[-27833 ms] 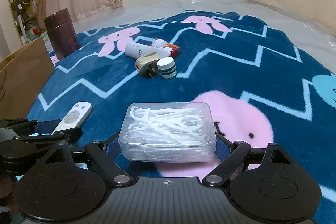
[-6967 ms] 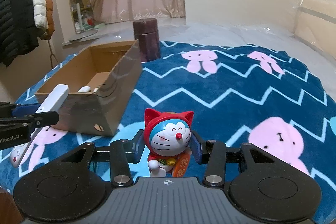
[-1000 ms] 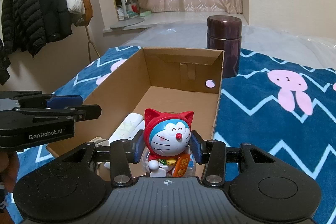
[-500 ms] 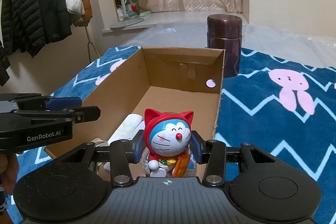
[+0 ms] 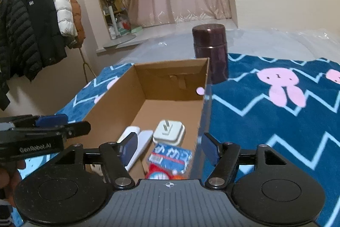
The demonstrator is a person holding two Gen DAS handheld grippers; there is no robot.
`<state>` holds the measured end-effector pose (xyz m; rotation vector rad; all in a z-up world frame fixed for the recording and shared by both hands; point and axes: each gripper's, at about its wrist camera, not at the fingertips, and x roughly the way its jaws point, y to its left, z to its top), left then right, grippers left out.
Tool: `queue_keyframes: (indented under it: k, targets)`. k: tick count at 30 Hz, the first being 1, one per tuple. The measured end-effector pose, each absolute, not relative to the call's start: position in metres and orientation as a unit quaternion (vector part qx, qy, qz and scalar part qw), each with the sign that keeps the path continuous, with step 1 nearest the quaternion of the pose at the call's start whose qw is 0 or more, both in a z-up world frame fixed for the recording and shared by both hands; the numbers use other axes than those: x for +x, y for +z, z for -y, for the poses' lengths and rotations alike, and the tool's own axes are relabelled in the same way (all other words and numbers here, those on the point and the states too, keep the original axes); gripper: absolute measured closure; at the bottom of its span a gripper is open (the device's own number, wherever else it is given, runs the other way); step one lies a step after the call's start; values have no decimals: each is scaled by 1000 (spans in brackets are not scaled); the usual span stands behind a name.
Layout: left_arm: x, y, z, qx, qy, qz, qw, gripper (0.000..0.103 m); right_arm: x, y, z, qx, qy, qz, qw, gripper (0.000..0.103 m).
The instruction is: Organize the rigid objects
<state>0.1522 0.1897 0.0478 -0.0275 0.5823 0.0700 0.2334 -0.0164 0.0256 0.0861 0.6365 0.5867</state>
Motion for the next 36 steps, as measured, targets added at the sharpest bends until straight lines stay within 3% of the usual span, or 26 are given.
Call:
queue_keyframes:
  k: [7,16,36]
  targets:
    - [116,58,-186,-29,41,-283,958,19,199,29,33,36,276,-322,905,28]
    - [63,76,-173,-39,53,-269,961,3,151,38,50,17,263,-323,909,18]
    - [-13,71,-146,-49,82,-290,952,1,87,37,86,13,257,-331,908,16]
